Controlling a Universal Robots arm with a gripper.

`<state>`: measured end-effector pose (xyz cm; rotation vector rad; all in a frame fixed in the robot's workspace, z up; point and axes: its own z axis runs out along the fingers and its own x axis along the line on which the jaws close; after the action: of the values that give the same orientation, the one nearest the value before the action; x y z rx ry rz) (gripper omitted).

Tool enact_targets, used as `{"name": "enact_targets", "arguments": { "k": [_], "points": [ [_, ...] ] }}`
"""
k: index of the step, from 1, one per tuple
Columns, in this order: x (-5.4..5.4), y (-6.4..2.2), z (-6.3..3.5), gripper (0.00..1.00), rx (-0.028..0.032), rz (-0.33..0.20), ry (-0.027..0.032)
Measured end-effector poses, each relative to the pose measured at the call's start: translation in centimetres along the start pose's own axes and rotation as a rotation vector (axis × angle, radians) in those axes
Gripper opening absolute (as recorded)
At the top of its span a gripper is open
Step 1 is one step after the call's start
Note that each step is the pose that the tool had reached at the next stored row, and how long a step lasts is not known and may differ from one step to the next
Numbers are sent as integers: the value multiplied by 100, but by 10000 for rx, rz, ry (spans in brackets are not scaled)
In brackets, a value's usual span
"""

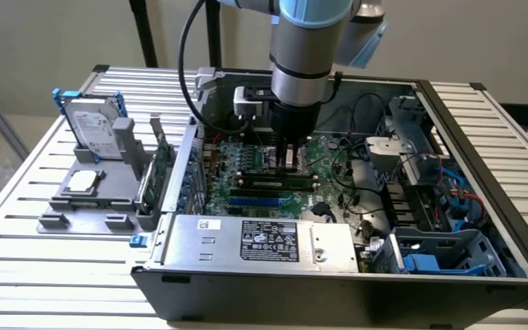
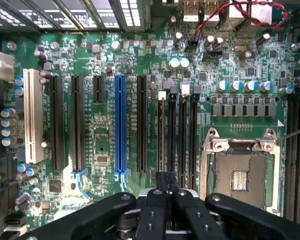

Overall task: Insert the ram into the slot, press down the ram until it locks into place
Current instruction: 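Press down the ram until it locks into place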

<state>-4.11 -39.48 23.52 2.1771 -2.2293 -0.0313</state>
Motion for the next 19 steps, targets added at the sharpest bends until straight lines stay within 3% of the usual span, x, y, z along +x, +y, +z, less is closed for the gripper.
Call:
{"name": "enact_targets", "arguments": {
  "k": [6, 19],
  "points": [
    [7, 4, -260, 11, -33, -3, 4],
    [8, 4, -263, 11, -41, -2, 0]
  ]
}}
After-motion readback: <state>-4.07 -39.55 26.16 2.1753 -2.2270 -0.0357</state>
